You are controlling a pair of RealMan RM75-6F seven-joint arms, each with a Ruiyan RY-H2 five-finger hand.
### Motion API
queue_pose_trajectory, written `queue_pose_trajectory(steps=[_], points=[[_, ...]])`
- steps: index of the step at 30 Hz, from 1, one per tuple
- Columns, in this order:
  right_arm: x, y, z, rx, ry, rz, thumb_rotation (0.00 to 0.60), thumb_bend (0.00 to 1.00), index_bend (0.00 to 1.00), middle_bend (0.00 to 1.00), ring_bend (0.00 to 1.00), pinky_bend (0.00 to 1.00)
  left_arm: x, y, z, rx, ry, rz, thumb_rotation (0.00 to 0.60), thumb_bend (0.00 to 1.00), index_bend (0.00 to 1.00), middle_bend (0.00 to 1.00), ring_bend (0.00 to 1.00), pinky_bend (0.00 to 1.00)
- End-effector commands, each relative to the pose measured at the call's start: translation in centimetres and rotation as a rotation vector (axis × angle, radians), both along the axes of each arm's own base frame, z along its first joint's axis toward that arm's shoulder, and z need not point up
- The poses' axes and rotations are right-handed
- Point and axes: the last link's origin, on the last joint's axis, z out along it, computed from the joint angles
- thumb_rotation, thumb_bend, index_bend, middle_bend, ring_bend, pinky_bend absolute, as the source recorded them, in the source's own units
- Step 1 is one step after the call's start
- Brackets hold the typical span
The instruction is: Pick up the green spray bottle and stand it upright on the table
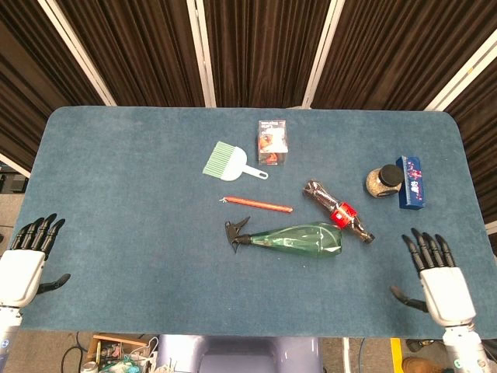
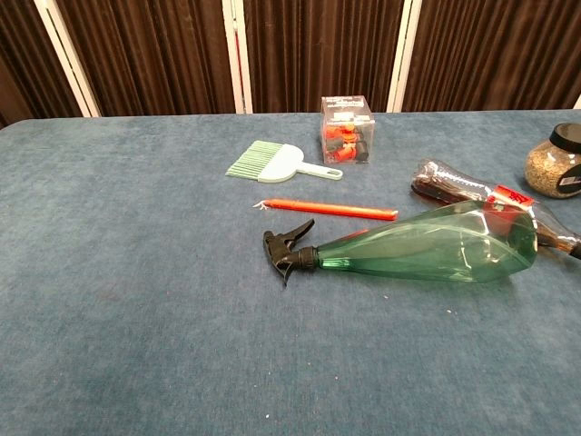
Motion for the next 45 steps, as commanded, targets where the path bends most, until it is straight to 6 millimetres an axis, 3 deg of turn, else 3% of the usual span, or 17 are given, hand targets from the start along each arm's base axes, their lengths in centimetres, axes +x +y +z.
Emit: queue_pose_trajectory(steps=[1,11,14,28,36,45], points=[[1.2,0.8,-2.2,0.046,0.041,0.042,0.600,0.23,0.00,0.00,0.00,0.00,-0.1,0.0,0.0,-0.002,-0.001,0.002,0.600,0.04,0.00,0.00,0.01,0.10],[7.5,-0.2,-9.1,0.155,0.184,0.144,0.600,0.24,0.00,0.00,0.00,0.00,-0.5,0.1,0.7,0.007,-0.011,0.003,0.600,0.04,0.00,0.00,0.01,0.10],[8.4,-0.6,-10.7,0.165,0.227,0.157,0.600,0.23,0.00,0.00,0.00,0.00,-0.7,-0.1,0.9,0.010,-0.020,0.012,0.600,0.04,0.00,0.00,0.01,0.10],[13.5,-3.0,-15.1,0.149,0.350,0.240,0.600,0.23,0.00,0.00,0.00,0.00,-1.4,-0.4,1.9,0.033,-0.036,0.059,0.600,0.04,0.00,0.00,0.01,0.10],[16.5,-5.9,-17.1,0.128,0.431,0.279,0.600,0.23,0.00,0.00,0.00,0.00,-1.8,-0.2,2.2,0.044,-0.034,0.088,0.600,0.04,0.00,0.00,0.01,0.10],[17.5,-10.1,-20.6,0.126,0.599,0.268,0.600,0.24,0.08,0.00,0.00,0.00,-2.3,0.5,2.2,0.034,-0.034,0.134,0.600,0.04,0.00,0.00,0.01,0.10]])
